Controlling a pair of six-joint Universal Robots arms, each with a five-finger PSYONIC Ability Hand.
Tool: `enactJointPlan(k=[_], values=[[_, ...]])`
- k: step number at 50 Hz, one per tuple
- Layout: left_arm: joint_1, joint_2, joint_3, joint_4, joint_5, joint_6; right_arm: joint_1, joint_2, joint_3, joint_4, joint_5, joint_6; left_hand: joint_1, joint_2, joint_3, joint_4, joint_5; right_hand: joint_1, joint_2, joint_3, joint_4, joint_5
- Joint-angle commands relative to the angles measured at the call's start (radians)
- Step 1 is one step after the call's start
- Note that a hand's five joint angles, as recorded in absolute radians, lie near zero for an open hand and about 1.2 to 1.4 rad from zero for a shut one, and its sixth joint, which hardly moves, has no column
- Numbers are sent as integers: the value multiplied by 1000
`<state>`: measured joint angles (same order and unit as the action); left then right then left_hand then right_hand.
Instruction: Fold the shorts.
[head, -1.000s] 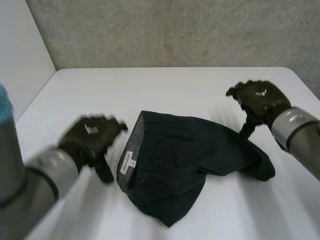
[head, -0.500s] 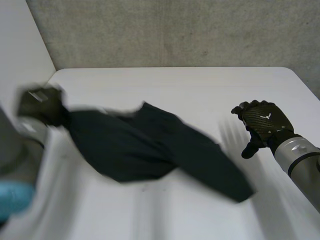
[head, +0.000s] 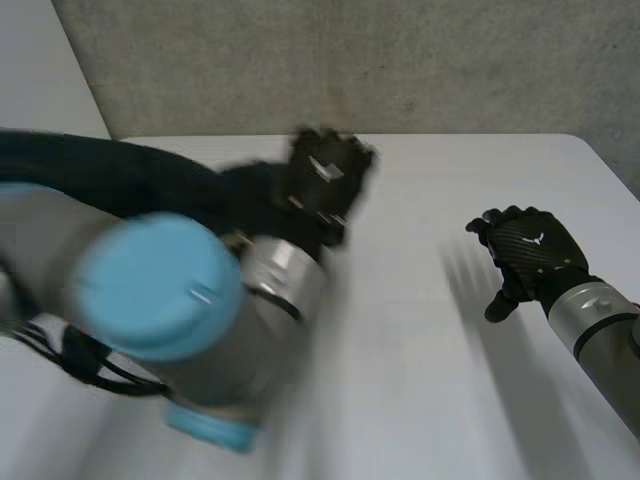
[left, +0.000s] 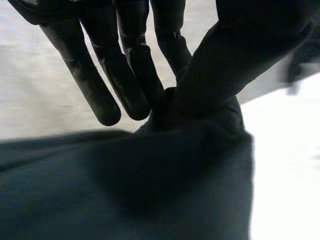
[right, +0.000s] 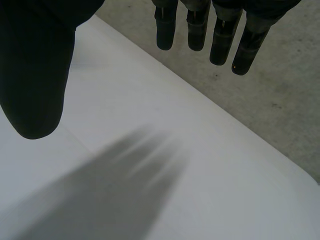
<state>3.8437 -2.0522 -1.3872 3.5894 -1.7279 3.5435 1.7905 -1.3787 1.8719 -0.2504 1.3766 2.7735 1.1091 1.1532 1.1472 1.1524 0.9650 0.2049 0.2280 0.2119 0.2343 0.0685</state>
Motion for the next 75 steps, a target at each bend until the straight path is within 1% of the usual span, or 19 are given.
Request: enactJointPlan(k=[1, 6, 14, 22, 26, 32, 36, 39, 40, 41, 44, 45, 47, 52, 57, 61, 66, 72, 75], values=[[-102, -120, 36, -4, -12, 12, -8, -3, 0, -12, 38, 1, -636, -680, -674, -679, -666, -30, -53, -37, -60, -68], [-105, -70, 28, -4, -18, 23, -6, -3, 0, -13, 36, 1, -904, -948, -942, -947, -935, -30, -53, -37, -60, -68], [-37, 114, -76, -87, -96, 23, 9, -2, 3, -4, 6, 6, -907, -951, -946, -951, -938, -30, -53, -37, -60, -68], [46, 265, -255, -328, -234, -34, 87, -16, -2, 63, -200, -9, -872, -916, -910, -915, -903, -30, -53, -37, -60, -68], [86, 290, -355, -398, -312, -106, 101, 7, -37, 97, -240, -5, -869, -913, -907, -912, -900, -30, -53, -37, -60, -68], [129, 329, -489, -406, -331, -123, 177, 151, -126, 138, -203, 29, -860, -904, -898, -904, -891, 18, -5, 11, -11, -20], [158, 334, -573, -396, -328, -123, 240, 245, -186, 142, -81, 80, -878, -922, -916, -921, -908, 68, 45, 61, 38, 30], [168, 328, -613, -341, -325, -123, 260, 302, -215, 131, 10, 95, -793, -837, -831, -837, -824, 340, 317, 333, 311, 302], [172, 325, -619, -324, -322, -123, 262, 311, -224, 128, 27, 97, -735, -779, -773, -778, -765, 440, 417, 433, 410, 402], [183, 313, -627, -293, -315, -121, 267, 323, -243, 122, 45, 101, -624, -668, -662, -667, -654, 758, 735, 751, 728, 720], [191, 291, -625, -278, -305, -121, 286, 322, -269, 123, 49, 100, -322, -366, -360, -365, -352, 1146, 1123, 1139, 1117, 1108], [192, 284, -618, -277, -300, -121, 288, 319, -273, 123, 50, 98, 75, 31, 37, 32, 45, 1191, 1168, 1184, 1161, 1153], [191, 284, -609, -276, -300, -118, 285, 307, -278, 123, 50, 100, 286, 242, 248, 243, 256, 1191, 1168, 1184, 1162, 1153], [180, 404, -518, -284, -300, -86, 279, 157, -302, 128, 56, 67, 287, 243, 249, 244, 257, 1191, 1168, 1184, 1162, 1153], [194, 668, -361, -278, -276, 55, 277, -38, -385, 143, 53, 17, 287, 243, 249, 244, 257, 1191, 1168, 1184, 1162, 1153], [221, 785, -216, -277, -217, 197, 276, -144, -514, 201, 53, -22, 287, 243, 249, 244, 257, 1191, 1168, 1184, 1162, 1153], [246, 843, -64, -277, -187, 308, 276, -192, -738, 330, 50, -29, 287, 243, 249, 244, 257, 1191, 1168, 1184, 1162, 1153], [255, 836, 65, -277, -187, 316, 277, -178, -979, 457, 50, -29, 287, 243, 249, 244, 257, 1191, 1168, 1184, 1162, 1153], [255, 824, 83, -277, -183, 316, 277, -158, -1013, 474, 52, -29, 287, 243, 249, 244, 257, 1191, 1168, 1184, 1162, 1153]])
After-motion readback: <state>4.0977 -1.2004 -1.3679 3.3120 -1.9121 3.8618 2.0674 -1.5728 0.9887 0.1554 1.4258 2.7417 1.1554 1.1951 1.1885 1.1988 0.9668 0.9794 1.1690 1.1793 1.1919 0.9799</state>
